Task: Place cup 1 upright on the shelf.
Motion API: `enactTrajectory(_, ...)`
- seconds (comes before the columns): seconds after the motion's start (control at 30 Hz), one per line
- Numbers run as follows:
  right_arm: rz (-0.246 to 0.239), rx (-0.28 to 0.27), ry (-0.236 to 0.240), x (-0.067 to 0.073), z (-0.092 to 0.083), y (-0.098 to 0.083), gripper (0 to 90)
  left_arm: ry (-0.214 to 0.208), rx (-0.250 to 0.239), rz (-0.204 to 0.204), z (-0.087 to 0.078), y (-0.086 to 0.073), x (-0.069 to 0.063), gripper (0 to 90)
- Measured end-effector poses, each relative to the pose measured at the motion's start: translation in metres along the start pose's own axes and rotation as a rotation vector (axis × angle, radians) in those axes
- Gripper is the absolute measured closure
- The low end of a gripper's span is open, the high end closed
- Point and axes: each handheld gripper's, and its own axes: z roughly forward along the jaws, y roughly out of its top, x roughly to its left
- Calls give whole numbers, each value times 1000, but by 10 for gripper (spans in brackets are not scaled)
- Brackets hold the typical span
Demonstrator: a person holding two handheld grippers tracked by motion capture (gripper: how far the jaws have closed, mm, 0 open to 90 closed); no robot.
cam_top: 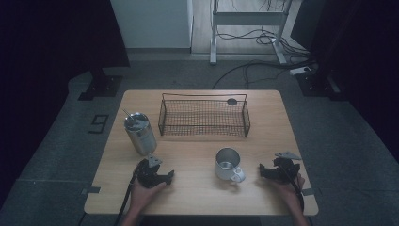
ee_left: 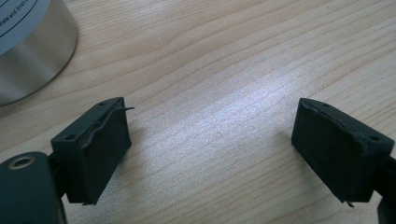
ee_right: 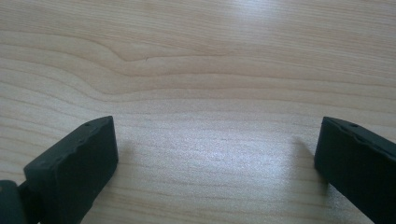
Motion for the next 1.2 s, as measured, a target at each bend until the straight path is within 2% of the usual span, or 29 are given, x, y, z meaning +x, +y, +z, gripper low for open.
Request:
enactTrajectory(0.33, 2, 3, -3, 0, 0, 0, 0, -4, 1, 1, 1, 1, 0, 106)
enactTrajectory(0.57, -11, 2, 12, -2, 2, 2, 0, -4, 1, 3, 0, 0, 0, 106)
enactTrajectory(0.9, -11, -1, 10, -2, 1, 1, 0, 16, 5, -11, 0, 1, -4, 114)
enactTrajectory(1.1, -14, -2, 17, -4, 0, 1, 6, 23, 5, 17, -1, 4, -12, 144)
enactTrajectory(1.2, -8, -2, 10, -5, -1, 0, 7, 1, 1, 23, -2, 5, -13, 144)
